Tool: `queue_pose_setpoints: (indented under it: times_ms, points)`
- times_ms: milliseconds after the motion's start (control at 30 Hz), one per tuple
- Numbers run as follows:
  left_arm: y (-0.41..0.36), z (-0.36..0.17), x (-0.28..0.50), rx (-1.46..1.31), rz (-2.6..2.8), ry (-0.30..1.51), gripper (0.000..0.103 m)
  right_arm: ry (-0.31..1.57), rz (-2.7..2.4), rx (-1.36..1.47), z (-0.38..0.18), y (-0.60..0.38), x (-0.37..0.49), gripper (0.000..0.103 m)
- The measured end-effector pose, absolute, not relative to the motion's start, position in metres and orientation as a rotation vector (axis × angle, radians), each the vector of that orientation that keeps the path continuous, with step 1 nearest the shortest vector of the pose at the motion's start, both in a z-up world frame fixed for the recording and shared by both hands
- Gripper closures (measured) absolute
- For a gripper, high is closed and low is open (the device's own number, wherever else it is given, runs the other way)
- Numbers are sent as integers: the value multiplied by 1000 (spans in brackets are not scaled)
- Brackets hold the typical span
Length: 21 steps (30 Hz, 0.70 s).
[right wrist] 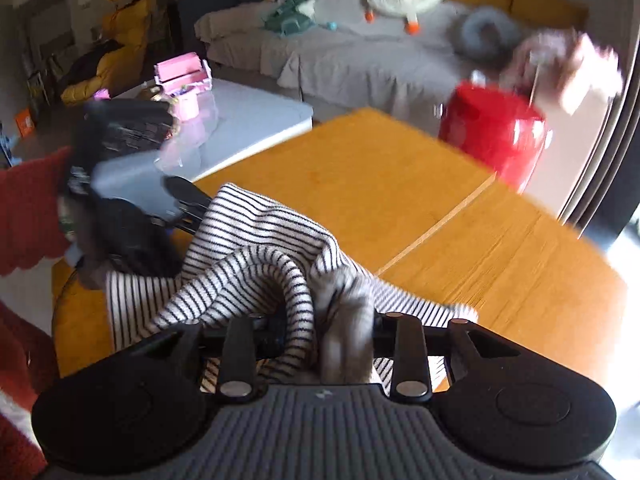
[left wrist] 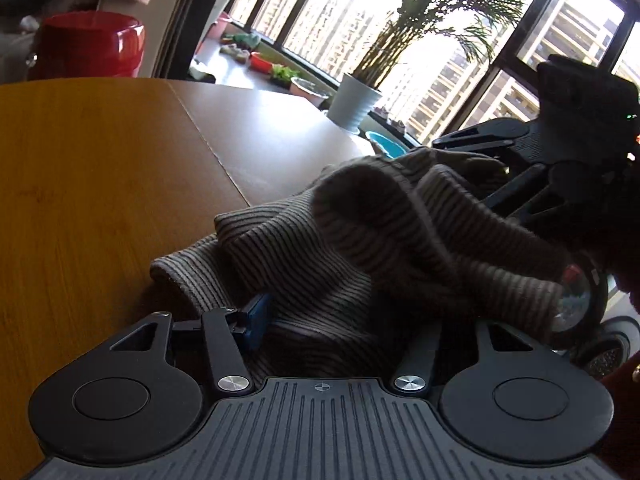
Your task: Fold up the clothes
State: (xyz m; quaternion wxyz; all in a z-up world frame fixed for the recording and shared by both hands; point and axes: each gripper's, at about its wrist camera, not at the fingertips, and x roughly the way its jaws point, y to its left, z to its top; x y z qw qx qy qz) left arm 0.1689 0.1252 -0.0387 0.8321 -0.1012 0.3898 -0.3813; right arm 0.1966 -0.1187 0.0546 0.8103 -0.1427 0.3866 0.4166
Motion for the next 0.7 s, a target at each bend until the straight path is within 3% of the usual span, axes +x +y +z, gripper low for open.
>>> queue_pose_setpoints:
  times_ms: [33, 100, 133, 433, 500, 633, 700]
  points:
    - [128, -40, 168, -218, -801, 825, 50, 855, 882, -268, 42, -119, 208, 66]
    - [132, -42, 167, -228, -789, 820, 51, 883, 881, -185, 26, -126, 224, 47]
    - [133, -42, 166, -234, -786, 817, 51, 886, 886, -141, 21, -132, 230, 43]
    - [130, -39, 158, -234, -746, 808, 49, 860, 872, 40, 5, -153, 241, 42]
    - [132, -31, 152, -187, -693, 783, 36, 846, 860, 66, 3, -155, 241, 42]
    - [148, -7, 129, -170, -654, 692, 31, 821, 835, 115, -1, -159, 239, 42]
    - [156, 6, 114, -185, -668, 638, 20, 809, 826, 147, -4, -162, 237, 42]
